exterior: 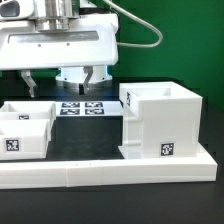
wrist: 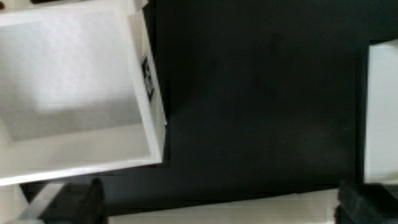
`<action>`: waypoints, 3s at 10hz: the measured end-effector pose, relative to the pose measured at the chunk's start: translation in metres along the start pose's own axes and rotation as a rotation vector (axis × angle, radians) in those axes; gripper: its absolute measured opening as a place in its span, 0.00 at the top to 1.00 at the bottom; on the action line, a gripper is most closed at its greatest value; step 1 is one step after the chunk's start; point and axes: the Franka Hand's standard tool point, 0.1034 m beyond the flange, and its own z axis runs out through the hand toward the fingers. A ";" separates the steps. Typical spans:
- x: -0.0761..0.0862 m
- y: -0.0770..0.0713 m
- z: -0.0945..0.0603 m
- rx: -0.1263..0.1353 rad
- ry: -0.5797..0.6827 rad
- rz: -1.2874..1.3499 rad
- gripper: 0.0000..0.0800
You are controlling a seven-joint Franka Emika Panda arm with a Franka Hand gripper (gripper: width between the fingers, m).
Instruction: Assemble drawer
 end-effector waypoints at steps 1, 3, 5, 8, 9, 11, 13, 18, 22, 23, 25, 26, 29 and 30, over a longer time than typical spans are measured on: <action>0.000 0.001 0.000 0.000 -0.001 0.001 0.19; -0.002 0.003 0.002 -0.003 -0.007 -0.015 0.19; -0.011 0.016 0.016 -0.008 -0.075 -0.023 0.19; -0.017 0.036 0.044 -0.026 -0.107 -0.028 0.19; -0.015 0.034 0.042 -0.024 -0.105 -0.029 0.19; -0.015 0.034 0.042 -0.025 -0.105 -0.029 0.19; -0.016 0.036 0.043 -0.024 -0.107 -0.044 0.19; -0.042 0.050 0.068 -0.047 -0.131 -0.115 0.19; -0.046 0.047 0.084 -0.060 -0.131 -0.126 0.19; -0.046 0.047 0.085 -0.060 -0.132 -0.129 0.19; -0.047 0.050 0.085 -0.062 -0.132 -0.125 0.19; -0.047 0.050 0.085 -0.062 -0.132 -0.125 0.32; -0.047 0.049 0.085 -0.061 -0.132 -0.127 0.78; -0.048 0.047 0.086 -0.058 -0.133 -0.129 0.78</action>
Offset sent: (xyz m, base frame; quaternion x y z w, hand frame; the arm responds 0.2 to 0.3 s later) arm -0.0166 -0.0339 -0.0221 -0.0579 -0.0822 -0.1015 0.9897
